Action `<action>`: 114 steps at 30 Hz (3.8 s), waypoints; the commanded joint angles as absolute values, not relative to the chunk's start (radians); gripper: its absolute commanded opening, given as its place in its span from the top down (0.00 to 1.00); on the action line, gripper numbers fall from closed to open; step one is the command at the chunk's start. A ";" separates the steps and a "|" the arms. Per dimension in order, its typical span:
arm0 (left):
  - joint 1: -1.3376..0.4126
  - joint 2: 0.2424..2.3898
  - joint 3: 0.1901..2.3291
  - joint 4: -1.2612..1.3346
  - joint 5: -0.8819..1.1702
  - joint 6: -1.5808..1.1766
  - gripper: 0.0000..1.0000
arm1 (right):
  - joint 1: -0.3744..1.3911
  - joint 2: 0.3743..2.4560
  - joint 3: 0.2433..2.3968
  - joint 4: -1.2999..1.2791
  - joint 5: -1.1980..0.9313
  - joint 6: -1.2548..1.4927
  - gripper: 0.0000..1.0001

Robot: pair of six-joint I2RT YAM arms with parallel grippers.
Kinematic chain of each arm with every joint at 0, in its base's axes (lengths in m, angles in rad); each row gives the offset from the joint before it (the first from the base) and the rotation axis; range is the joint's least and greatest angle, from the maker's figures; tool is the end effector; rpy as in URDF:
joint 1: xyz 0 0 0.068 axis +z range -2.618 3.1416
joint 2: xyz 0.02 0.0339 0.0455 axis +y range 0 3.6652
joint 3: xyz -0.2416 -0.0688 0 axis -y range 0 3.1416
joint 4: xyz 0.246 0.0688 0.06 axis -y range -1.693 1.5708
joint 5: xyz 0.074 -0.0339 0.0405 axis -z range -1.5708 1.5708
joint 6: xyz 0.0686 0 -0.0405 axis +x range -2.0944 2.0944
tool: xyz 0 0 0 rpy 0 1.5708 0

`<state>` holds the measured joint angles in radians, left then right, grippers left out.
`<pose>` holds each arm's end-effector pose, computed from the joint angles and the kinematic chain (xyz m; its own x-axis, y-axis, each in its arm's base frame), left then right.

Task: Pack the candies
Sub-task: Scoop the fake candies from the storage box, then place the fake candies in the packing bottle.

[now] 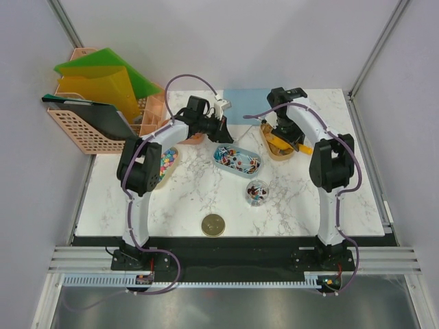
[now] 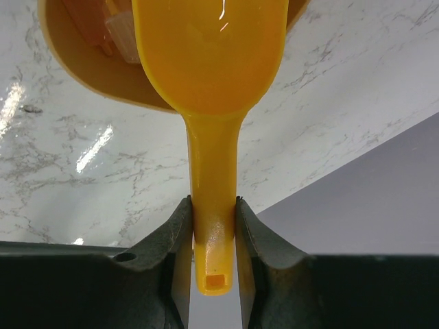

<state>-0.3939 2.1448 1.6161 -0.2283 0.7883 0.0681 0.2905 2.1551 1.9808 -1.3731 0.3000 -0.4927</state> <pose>0.4272 -0.2302 0.1601 -0.5819 0.2938 -0.7584 0.7880 0.4342 -0.4364 0.3979 0.0978 0.1919 -0.7176 -0.6862 0.1191 -0.6883 0.6727 -0.2714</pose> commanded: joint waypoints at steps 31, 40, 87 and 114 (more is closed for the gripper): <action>-0.377 1.988 1.483 -0.173 0.759 0.072 0.95 | 0.290 2.323 2.206 -1.381 0.265 -0.497 1.00; -0.379 1.957 1.473 -0.218 0.736 0.115 0.95 | 0.227 2.195 2.024 -1.260 0.117 -0.548 1.00; -0.354 1.776 1.456 -0.469 -0.025 0.178 0.00 | 0.477 1.408 1.413 -1.385 0.483 -1.534 1.00; -0.354 1.605 1.404 -0.457 -0.042 0.132 0.00 | 0.858 1.565 1.370 -1.459 0.785 -1.175 1.00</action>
